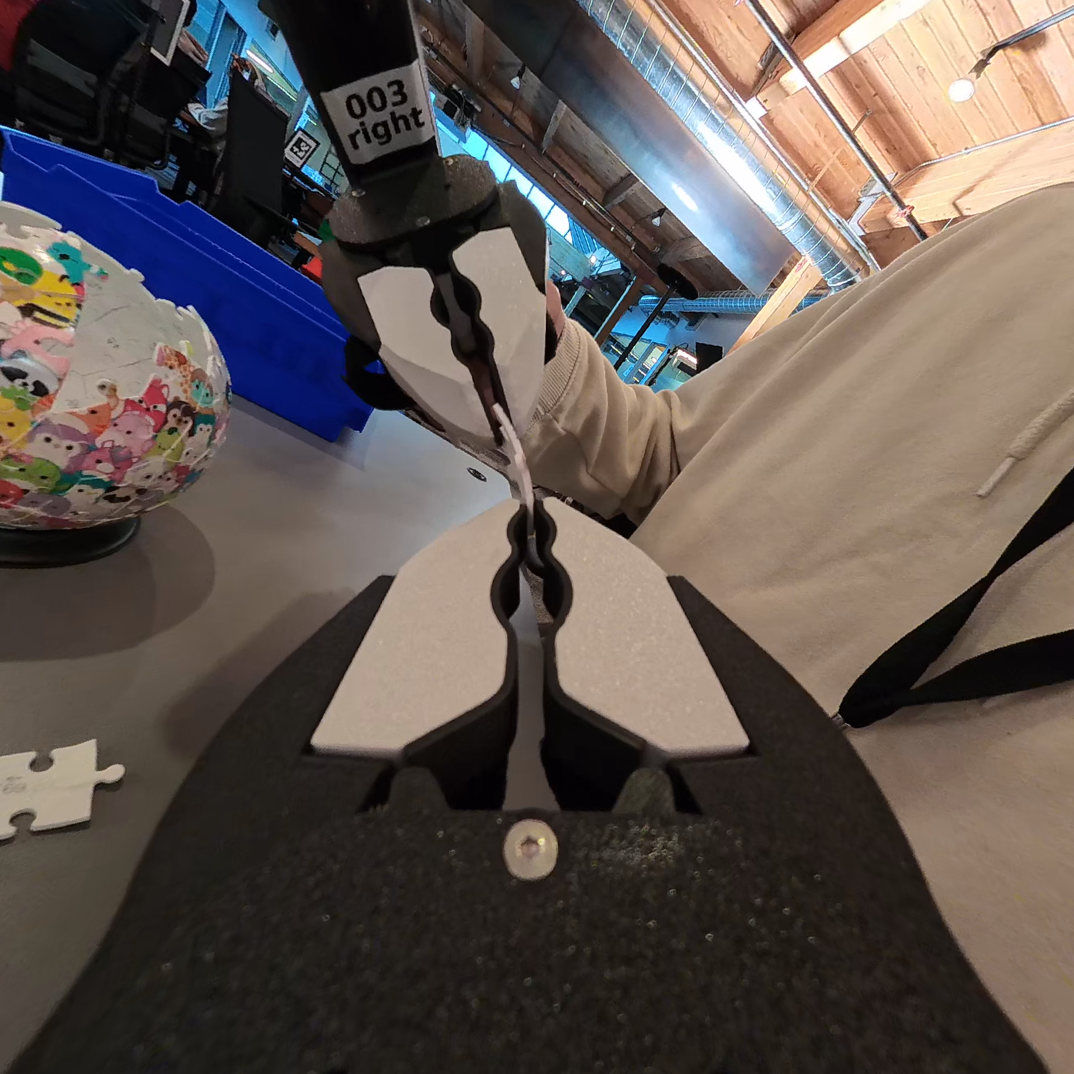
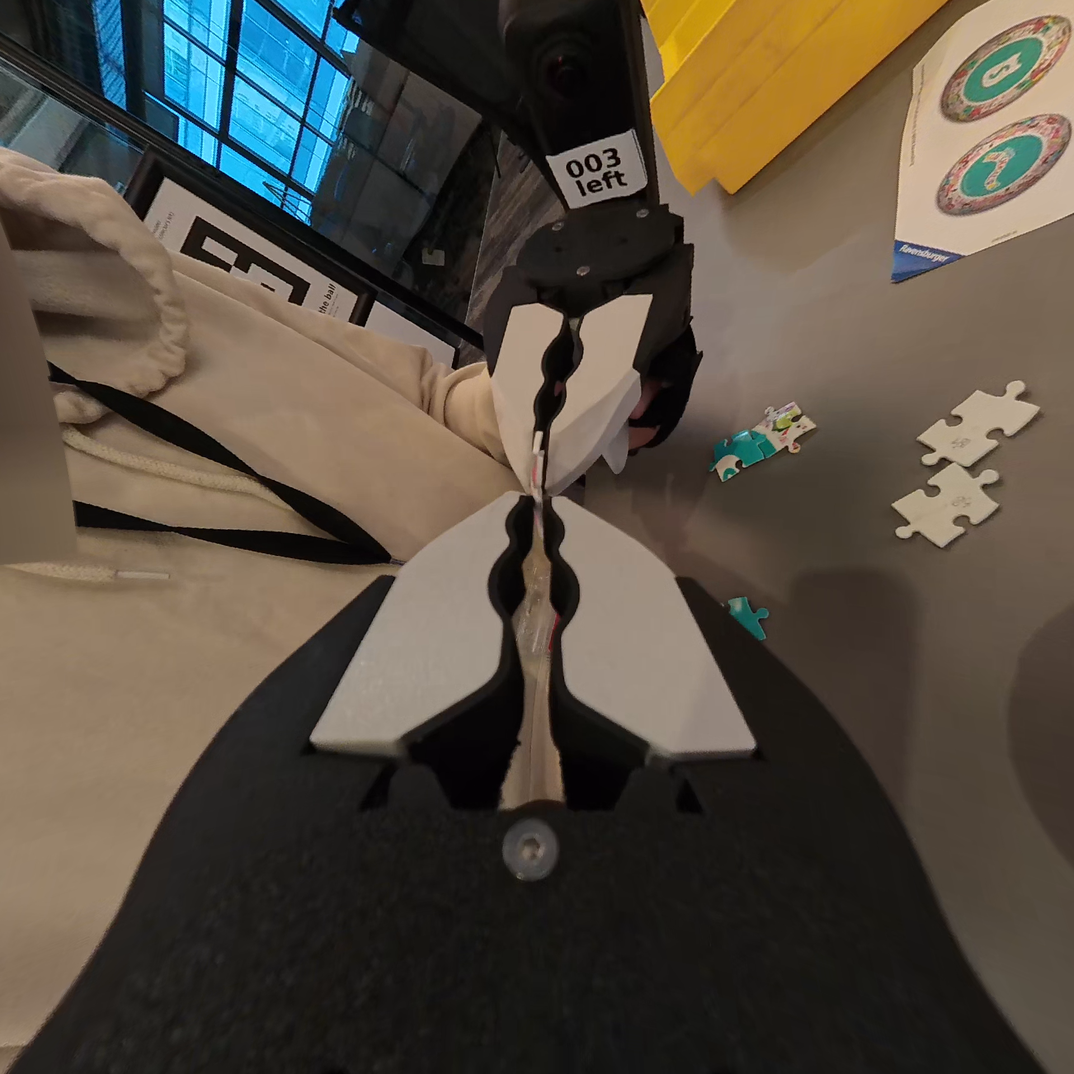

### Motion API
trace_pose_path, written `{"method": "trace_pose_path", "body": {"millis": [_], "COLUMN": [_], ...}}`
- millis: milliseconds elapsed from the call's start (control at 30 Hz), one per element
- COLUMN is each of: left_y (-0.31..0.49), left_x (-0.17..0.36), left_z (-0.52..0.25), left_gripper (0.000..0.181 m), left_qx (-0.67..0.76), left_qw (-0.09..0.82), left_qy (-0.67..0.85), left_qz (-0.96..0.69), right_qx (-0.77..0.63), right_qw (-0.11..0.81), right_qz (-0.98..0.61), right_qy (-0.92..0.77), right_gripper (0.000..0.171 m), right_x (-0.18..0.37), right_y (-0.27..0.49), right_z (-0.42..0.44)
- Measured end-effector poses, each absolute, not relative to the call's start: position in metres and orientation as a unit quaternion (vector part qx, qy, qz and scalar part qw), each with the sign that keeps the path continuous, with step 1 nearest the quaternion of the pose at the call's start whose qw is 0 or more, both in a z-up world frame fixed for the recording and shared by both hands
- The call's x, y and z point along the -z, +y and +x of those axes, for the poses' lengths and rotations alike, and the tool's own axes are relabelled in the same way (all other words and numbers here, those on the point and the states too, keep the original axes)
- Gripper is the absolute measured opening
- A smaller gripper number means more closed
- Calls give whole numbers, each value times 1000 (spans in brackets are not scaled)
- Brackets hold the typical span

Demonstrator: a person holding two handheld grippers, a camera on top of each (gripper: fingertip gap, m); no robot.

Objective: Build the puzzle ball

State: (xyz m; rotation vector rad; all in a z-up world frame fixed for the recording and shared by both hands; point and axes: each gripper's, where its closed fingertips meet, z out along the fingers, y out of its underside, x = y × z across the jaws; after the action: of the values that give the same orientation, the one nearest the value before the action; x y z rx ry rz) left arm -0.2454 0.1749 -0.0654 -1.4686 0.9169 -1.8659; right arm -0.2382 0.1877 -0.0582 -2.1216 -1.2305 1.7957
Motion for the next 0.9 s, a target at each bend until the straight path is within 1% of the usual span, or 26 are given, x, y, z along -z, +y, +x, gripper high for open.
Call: {"method": "trace_pose_path", "body": {"millis": [133, 233, 267, 300, 367, 433, 500, 633, 767, 900], "left_y": [176, 187, 192, 198, 204, 207, 208, 204, 199, 198], "left_x": [66, 68, 71, 74, 77, 75, 73, 77, 79, 79], "left_z": [-245, -245, -246, -248, -254, -259, -260, -256, -250, -248], "left_gripper": [1, 4, 13, 16, 11, 4, 0, 0, 0, 0], "left_qx": [700, 690, 682, 670, 655, 652, 659, 657, 649, 646], "left_qw": [295, 315, 322, 329, 343, 353, 356, 345, 343, 343], "left_qy": [342, 320, 312, 306, 302, 294, 286, 296, 311, 315], "left_qz": [-554, -568, -578, -591, -602, -603, -598, -601, -604, -604], "right_qx": [-593, -584, -577, -554, -493, -471, -460, -469, -490, -488], "right_qw": [48, 55, 58, 71, 132, 157, 147, 117, 108, 119], "right_qz": [-698, -713, -723, -743, -791, -808, -820, -820, -816, -819], "right_qy": [-399, -384, -376, -369, -337, -319, -308, -308, -287, -278], "right_gripper": [3, 2, 2, 2, 2, 2, 2, 2, 2, 2], "right_x": [59, 59, 58, 59, 61, 60, 69, 83, 88, 94], "right_y": [189, 198, 205, 218, 259, 284, 296, 299, 304, 305], "right_z": [-239, -237, -234, -226, -201, -179, -166, -162, -163, -162]}}
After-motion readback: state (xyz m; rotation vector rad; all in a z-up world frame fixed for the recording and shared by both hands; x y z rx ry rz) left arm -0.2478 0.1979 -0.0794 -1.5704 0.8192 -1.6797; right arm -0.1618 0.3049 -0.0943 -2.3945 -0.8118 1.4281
